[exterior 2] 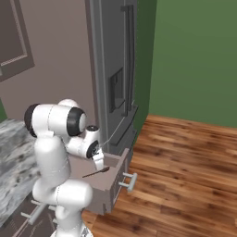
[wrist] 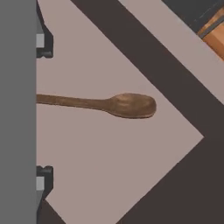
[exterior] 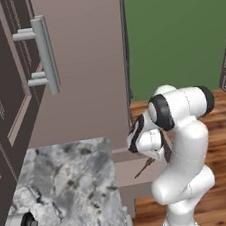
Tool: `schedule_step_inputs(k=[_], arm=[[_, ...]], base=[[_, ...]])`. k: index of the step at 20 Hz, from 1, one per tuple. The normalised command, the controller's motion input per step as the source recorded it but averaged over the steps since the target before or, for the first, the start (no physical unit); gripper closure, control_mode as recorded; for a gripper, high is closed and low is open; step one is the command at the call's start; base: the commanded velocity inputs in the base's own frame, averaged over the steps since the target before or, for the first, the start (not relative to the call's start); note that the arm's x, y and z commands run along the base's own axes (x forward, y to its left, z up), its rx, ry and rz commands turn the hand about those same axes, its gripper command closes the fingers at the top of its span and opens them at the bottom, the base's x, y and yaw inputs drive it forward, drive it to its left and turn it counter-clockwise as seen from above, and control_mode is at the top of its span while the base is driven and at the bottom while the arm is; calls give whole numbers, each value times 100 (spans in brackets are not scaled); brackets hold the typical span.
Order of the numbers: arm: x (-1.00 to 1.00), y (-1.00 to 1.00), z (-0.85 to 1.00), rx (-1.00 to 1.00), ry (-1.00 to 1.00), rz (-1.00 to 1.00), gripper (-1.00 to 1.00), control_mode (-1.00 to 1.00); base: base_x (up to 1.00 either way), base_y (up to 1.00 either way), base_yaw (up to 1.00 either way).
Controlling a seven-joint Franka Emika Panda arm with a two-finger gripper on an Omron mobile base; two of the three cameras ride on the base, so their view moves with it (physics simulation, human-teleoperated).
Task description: Organize the utensils by type. Pick up the wooden spoons from the counter and place them in the open cabinet. Then pick up the metallic utensils from the counter and place them in the open drawer.
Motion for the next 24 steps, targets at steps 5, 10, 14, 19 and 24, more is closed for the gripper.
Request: schedule_step_inputs(k=[5,10,14,19,24], arm=[[-38,0,92,0,-2,17,-100,-100],[-64,0,88,0,-14,28,-100,-100],[-80,0,78,0,-18,31,-100,-100],[-81,0,75,-1,-25,27,-100,-100],[-52,0,79,-6,-10,15,-100,-100]], base=[[0,0,0],[0,0,0],[0,0,0],[0,0,0],[0,0,0]])
